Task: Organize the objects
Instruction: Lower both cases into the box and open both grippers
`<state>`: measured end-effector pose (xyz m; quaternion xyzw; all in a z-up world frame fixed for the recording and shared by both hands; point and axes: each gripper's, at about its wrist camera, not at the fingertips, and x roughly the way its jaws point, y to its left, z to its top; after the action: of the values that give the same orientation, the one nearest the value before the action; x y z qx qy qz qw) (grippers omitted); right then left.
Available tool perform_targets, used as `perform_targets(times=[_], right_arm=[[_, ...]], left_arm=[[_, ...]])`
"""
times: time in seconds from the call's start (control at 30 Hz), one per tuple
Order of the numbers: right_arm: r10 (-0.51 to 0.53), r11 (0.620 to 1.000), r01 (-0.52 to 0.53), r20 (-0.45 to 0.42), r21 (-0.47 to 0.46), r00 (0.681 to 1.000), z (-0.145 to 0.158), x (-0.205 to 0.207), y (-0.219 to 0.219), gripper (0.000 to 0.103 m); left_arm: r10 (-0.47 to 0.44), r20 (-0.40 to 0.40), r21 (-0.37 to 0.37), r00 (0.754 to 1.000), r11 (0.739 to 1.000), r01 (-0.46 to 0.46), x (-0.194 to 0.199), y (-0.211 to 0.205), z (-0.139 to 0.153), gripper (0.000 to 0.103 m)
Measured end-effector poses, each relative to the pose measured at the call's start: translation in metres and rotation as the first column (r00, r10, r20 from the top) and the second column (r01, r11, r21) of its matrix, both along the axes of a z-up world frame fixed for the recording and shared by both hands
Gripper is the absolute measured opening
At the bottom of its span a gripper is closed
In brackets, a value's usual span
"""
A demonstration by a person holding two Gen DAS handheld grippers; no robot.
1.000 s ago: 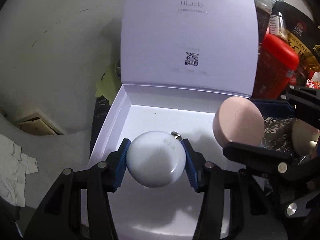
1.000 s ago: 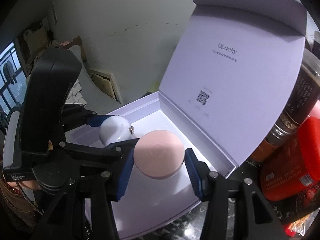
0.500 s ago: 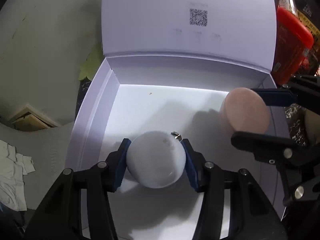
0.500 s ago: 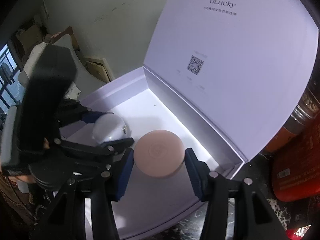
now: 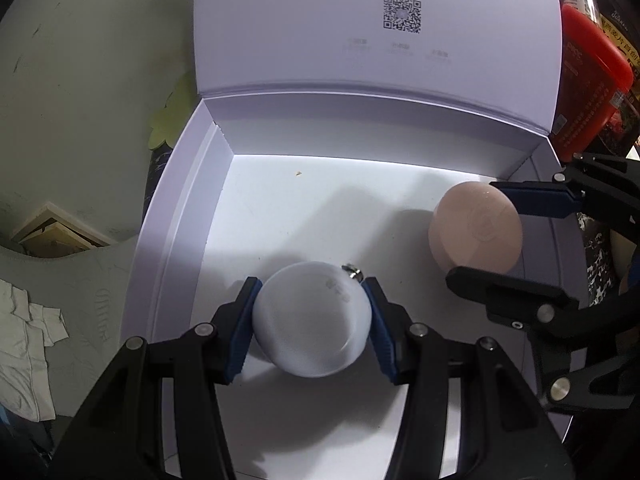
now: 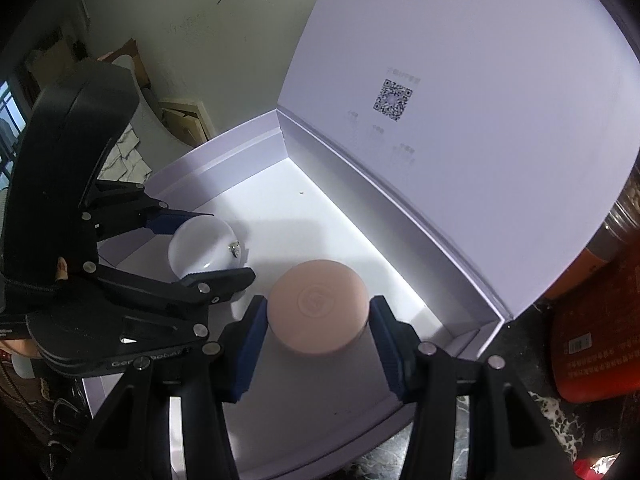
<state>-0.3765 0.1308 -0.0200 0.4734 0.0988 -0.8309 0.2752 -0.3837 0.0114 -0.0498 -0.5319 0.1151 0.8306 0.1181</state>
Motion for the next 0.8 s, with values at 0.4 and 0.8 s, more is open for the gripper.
perform_targets(times=[0.4,0.8], right_arm=[[0.006,1.000,-0.006,-0.001,0.005,1.000,0.000,0.003,-0.006,0.056],[-0.059,0.998,0.059,-0.074,-0.004,0.996,0.028,0.022,0.001,0.064]], left_arm=[[0.043,-0.014,0.004,0.999,0.999,-0.043,-0.001,-0.011,-0.006,0.055],[0.065,-0.067,-0.014,0.996,0.998,-0.066,0.008,-0.018,0.019,0.059]])
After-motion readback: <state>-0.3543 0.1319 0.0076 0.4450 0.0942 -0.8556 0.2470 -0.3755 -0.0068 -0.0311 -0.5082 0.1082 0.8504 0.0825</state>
